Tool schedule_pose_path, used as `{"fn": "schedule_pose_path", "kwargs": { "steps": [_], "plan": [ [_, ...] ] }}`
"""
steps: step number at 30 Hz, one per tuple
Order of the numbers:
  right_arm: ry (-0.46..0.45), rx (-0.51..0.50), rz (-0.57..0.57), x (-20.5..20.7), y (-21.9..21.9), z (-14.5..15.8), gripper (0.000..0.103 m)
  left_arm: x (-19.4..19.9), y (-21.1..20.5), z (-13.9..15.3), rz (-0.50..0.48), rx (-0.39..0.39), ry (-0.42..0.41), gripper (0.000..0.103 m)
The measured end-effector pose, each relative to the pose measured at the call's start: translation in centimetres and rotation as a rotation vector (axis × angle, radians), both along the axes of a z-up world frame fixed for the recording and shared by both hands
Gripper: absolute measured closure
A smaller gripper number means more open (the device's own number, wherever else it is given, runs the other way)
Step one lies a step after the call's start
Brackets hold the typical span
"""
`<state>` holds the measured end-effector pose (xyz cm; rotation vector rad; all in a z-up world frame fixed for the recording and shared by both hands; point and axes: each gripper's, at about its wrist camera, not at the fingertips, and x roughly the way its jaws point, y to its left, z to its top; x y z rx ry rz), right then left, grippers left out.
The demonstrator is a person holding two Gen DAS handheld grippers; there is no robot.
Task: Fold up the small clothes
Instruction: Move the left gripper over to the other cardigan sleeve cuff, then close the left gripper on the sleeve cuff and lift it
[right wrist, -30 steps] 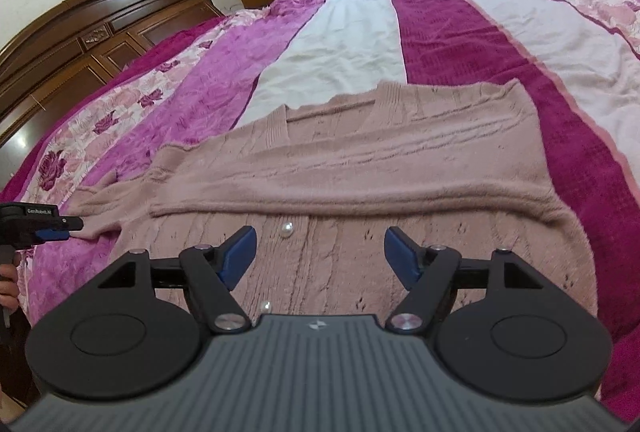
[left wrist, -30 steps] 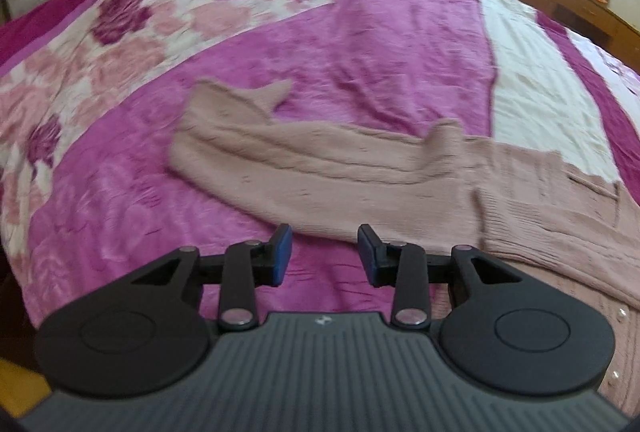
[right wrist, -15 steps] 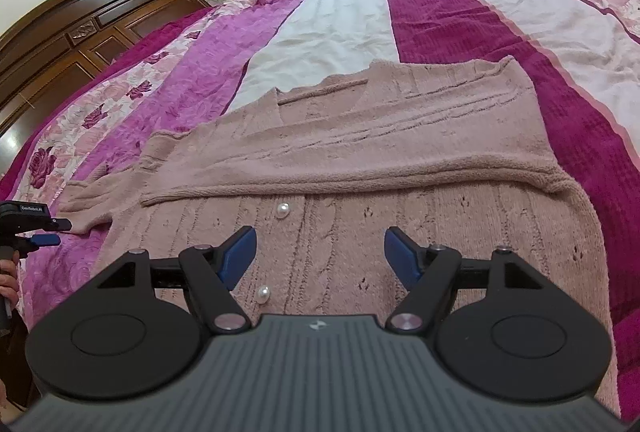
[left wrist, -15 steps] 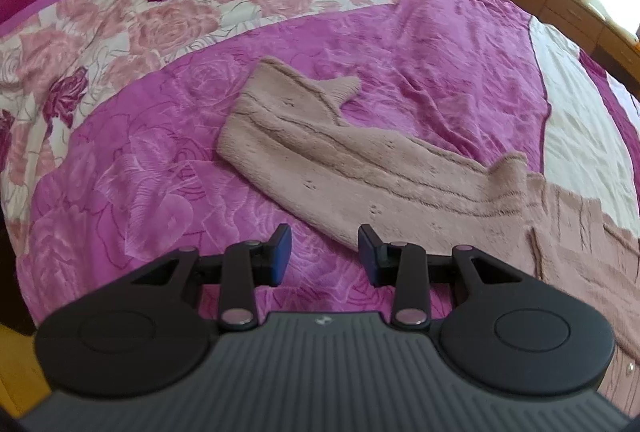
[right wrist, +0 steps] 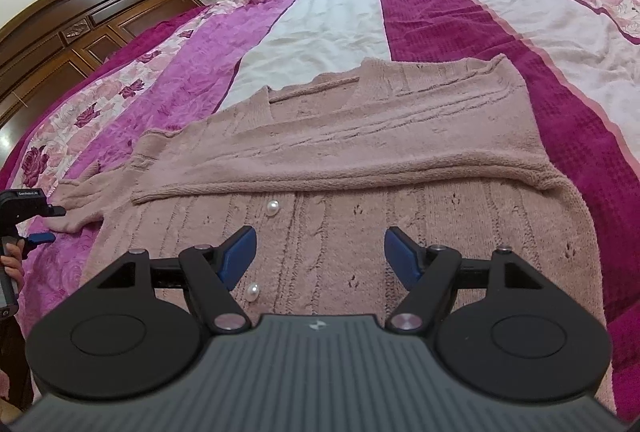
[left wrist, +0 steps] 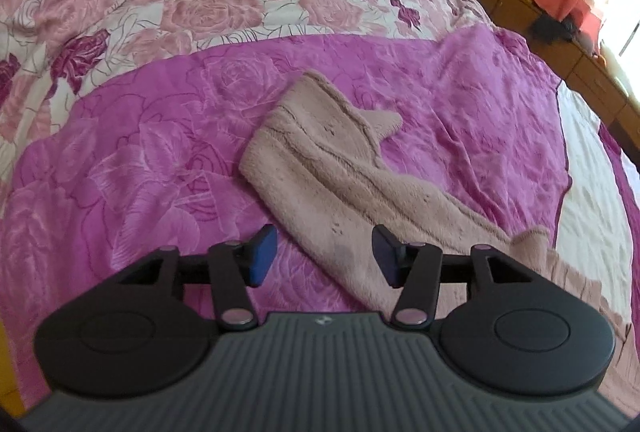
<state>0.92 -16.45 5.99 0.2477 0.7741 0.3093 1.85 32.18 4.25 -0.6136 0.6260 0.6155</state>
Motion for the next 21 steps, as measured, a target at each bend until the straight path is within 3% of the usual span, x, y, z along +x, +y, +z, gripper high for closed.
{"fn": "schedule_pose_path", "kwargs": {
  "steps": [10,21],
  "plan": [
    [0.024,-0.017,-0.021,0.3,0.1,-0.5,0.026,1.9,2.0,-1.7,0.055,-0.019,-0.077,0.048],
    [0.037,-0.021,-0.046,0.4,-0.4,-1.1,0.026,4.3,3.6,-2.3,0.017,0.023,-0.143,0.050]
  ]
}}
